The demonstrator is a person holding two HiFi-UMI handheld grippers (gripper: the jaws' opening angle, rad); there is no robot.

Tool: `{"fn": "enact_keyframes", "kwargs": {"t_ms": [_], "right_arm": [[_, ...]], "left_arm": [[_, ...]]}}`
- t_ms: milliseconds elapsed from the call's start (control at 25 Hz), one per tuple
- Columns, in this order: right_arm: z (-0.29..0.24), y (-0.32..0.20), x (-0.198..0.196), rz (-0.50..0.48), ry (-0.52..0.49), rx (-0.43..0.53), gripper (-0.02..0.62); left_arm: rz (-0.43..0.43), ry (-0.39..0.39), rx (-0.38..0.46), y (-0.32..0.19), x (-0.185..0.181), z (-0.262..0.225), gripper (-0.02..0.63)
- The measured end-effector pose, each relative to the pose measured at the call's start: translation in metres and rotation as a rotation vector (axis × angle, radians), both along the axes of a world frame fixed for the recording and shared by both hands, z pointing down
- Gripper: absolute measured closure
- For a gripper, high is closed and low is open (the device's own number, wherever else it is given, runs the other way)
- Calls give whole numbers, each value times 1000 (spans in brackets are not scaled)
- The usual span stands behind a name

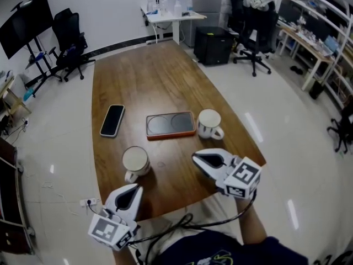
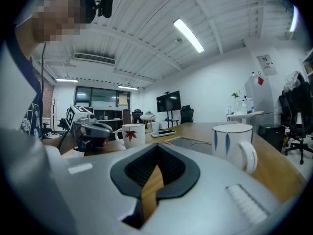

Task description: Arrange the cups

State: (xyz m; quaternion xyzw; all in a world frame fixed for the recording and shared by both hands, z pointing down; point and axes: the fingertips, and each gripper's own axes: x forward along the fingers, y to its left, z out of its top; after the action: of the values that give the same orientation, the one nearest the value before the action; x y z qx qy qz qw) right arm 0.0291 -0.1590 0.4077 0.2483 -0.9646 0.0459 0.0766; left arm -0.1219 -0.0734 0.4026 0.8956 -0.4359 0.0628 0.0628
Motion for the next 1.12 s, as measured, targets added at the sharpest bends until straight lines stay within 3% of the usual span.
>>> {"fn": "enact_keyframes", "kwargs": {"t_ms": [760,1120], "right_arm": [[-2,0,3,25,3,-5,600],[-2,-1,2,21,2,-3,600]], "left_arm": [[-9,-13,-47,-4,1,6,604],[-55,-1,-2,-4,-5,0,604]]}}
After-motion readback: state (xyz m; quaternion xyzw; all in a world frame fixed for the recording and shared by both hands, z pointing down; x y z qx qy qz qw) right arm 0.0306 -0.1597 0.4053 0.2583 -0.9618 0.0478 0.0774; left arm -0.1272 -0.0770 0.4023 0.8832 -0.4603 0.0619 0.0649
